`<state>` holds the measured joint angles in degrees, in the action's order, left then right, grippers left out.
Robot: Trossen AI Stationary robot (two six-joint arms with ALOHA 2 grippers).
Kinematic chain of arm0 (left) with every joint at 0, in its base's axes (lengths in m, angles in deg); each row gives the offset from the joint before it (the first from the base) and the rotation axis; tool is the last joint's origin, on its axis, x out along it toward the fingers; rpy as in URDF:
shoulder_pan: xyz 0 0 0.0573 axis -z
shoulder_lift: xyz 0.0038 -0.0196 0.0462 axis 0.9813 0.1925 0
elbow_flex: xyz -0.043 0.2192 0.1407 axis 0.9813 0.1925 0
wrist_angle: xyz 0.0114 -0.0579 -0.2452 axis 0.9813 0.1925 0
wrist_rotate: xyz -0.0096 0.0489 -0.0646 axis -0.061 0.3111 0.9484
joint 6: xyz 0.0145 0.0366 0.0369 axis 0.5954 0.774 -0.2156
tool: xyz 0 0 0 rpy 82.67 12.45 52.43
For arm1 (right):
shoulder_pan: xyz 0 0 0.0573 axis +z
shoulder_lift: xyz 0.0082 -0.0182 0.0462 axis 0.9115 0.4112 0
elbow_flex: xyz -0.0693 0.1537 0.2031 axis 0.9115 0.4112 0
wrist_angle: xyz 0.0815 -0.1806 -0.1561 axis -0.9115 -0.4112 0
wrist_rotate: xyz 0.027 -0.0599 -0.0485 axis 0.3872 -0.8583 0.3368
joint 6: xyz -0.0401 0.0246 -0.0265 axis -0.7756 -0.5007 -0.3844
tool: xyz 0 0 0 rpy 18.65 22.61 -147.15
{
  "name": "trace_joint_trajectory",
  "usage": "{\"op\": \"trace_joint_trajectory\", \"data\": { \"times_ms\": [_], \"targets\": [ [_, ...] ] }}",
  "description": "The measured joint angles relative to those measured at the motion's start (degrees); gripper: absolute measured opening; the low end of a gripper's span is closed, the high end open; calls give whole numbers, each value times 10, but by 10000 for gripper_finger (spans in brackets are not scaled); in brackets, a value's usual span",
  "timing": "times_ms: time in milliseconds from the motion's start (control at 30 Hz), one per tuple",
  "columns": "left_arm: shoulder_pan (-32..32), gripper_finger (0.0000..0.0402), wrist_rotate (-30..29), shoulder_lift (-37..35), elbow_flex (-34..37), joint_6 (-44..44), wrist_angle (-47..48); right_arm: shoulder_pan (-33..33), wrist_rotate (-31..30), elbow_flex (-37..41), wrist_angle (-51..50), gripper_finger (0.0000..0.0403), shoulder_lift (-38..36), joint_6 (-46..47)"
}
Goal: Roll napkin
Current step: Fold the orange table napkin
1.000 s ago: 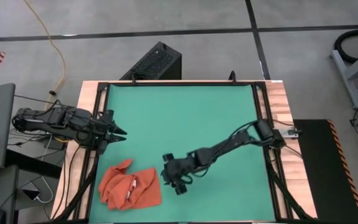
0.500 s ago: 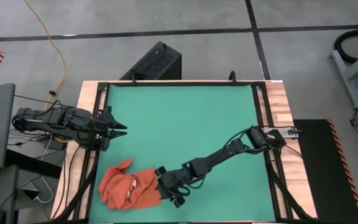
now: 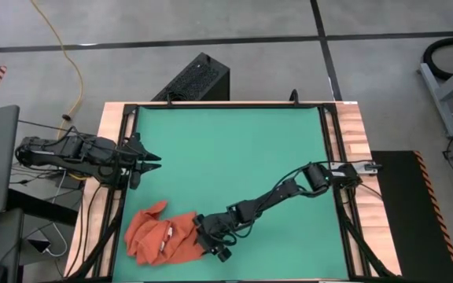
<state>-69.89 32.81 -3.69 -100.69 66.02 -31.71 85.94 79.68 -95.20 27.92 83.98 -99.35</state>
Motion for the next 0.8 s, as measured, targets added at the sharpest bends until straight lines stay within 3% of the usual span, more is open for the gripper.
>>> {"op": "trace_joint_trajectory", "data": {
  "times_ms": [300, 400, 600, 800],
  "targets": [
    [0, 106, 0, 0, 0, 0, 7, -12, -25, -4, 11, 211, 56, 15],
    [0, 106, 0, 0, 0, -2, 11, -13, -39, -4, 8, 167, 58, 48],
    [0, 106, 0, 0, 0, -7, 10, -13, -83, -2, -40, 20, 30, 74],
    [0, 106, 11, 0, 0, -27, 10, -11, -166, 5, -131, 9, -59, 84]
  ]
}}
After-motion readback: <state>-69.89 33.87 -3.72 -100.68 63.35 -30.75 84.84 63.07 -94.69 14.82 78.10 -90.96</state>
